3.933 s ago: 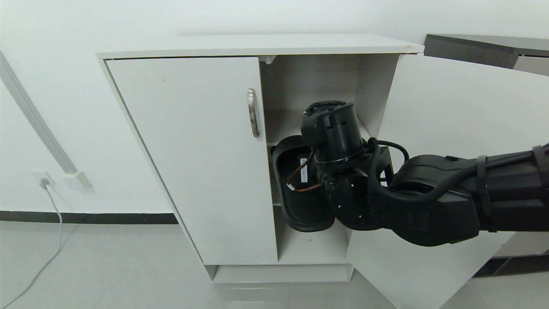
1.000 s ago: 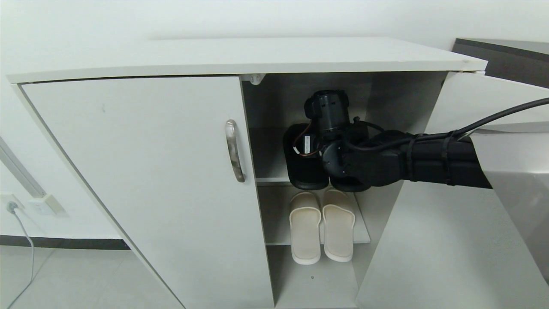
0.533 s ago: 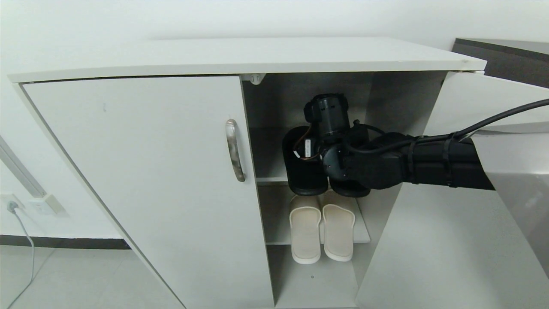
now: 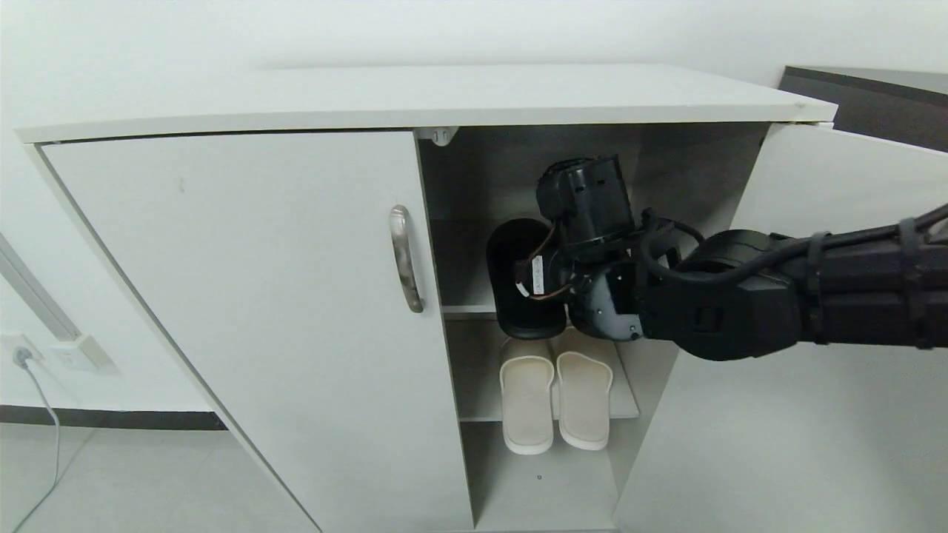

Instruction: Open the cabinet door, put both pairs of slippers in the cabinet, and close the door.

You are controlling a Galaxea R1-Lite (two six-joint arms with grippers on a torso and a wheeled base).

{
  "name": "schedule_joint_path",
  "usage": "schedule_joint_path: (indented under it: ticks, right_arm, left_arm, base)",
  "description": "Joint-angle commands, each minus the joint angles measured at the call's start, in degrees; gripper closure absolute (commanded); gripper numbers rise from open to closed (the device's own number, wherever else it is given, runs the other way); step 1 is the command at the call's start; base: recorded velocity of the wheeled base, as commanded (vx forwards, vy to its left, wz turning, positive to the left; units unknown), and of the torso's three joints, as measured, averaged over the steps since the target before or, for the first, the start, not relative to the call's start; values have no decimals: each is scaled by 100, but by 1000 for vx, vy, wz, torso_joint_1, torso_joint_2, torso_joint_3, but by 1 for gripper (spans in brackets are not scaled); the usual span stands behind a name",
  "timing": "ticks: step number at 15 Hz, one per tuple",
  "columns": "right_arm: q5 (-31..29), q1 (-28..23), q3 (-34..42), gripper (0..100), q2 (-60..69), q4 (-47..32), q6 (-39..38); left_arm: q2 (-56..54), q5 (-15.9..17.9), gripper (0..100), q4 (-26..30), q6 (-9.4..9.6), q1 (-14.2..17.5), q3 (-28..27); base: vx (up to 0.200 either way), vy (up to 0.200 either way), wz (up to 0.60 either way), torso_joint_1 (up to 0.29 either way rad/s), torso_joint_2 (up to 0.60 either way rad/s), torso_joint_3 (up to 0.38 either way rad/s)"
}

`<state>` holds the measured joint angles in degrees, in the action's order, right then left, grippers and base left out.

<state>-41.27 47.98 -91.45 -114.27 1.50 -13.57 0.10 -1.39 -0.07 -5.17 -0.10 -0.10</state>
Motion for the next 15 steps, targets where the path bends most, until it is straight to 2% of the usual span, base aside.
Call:
schedule_joint_path:
  ticks: [1, 7, 8, 12, 15]
  right_arm:
    - [13, 212, 594, 0, 652, 96, -5]
    - [470, 756, 2844, 0, 1883, 1151, 38]
    - [514, 800, 3134, 100, 1979, 1379, 38]
    - [875, 844, 3846, 100, 2050, 2232, 47]
    - [1121, 844, 4021, 100, 1935, 2469, 56]
  left_arm:
    - [-1, -2, 100, -1, -2, 1, 1]
    - [-1, 7, 100, -1, 7, 1, 1]
    - [-1, 7, 100, -1, 7, 1, 1]
    - [-1, 7, 100, -1, 7, 1, 1]
    - [-1, 7, 100, 7, 16, 1, 1]
  base:
    - [0, 0, 0, 0, 0, 0]
    - [0, 0, 0, 0, 0, 0]
    - [0, 0, 0, 0, 0, 0]
    - [0, 0, 0, 0, 0, 0]
    - [0, 0, 0, 0, 0, 0]
